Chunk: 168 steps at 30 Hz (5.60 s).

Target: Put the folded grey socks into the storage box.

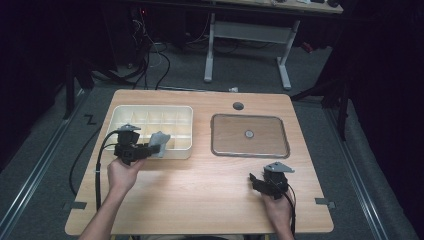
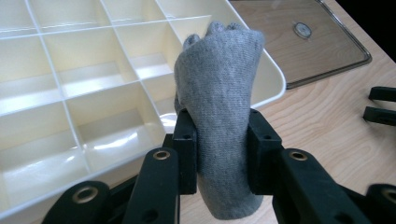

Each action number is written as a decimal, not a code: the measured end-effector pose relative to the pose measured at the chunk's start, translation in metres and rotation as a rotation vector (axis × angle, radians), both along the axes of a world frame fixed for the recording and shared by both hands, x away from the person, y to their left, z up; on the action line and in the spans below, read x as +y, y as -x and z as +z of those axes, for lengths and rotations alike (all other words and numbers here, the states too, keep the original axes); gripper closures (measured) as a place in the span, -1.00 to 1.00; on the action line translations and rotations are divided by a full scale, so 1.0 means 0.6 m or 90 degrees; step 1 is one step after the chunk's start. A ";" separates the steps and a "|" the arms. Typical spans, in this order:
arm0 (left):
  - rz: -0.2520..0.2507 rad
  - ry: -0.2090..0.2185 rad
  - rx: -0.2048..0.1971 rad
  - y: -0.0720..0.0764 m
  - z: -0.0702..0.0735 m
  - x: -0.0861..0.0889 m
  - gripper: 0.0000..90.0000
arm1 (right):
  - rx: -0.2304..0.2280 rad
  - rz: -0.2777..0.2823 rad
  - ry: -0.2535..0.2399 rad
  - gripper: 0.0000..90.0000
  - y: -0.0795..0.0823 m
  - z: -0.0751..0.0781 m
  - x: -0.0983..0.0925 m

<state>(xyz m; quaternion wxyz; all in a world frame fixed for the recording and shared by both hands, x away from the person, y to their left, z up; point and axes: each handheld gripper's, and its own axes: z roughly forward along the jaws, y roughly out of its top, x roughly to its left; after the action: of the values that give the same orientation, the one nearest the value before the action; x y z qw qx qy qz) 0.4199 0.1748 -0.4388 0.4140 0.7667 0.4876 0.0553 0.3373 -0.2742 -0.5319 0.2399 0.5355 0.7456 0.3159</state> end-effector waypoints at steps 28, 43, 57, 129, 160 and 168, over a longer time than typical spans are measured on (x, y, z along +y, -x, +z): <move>0.040 0.011 0.078 -0.081 -0.023 0.033 0.55 | 0.000 -0.001 0.000 -0.18 0.000 0.000 0.000; 0.042 -0.070 0.116 -0.102 -0.036 0.014 0.55 | 0.000 -0.001 0.000 -0.18 0.000 0.000 0.000; 0.051 -0.091 0.160 -0.115 -0.048 0.021 0.56 | 0.000 -0.001 0.000 -0.18 0.000 0.000 0.000; 0.068 -0.152 0.045 -0.122 -0.006 -0.002 0.82 | 0.000 0.001 0.000 -0.18 0.002 0.000 0.002; 0.022 -0.258 0.126 -0.132 -0.040 -0.012 0.88 | 0.000 0.001 0.001 -0.18 0.002 0.000 0.002; 0.016 -0.298 0.119 -0.131 -0.043 -0.024 0.87 | 0.000 0.001 0.001 -0.18 0.002 0.000 0.002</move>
<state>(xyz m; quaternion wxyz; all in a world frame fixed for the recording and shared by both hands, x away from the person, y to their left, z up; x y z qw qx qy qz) 0.4984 0.1604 -0.4649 0.1775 0.8373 0.5071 0.1011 0.3362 -0.2733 -0.5319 0.2400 0.5344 0.7466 0.3154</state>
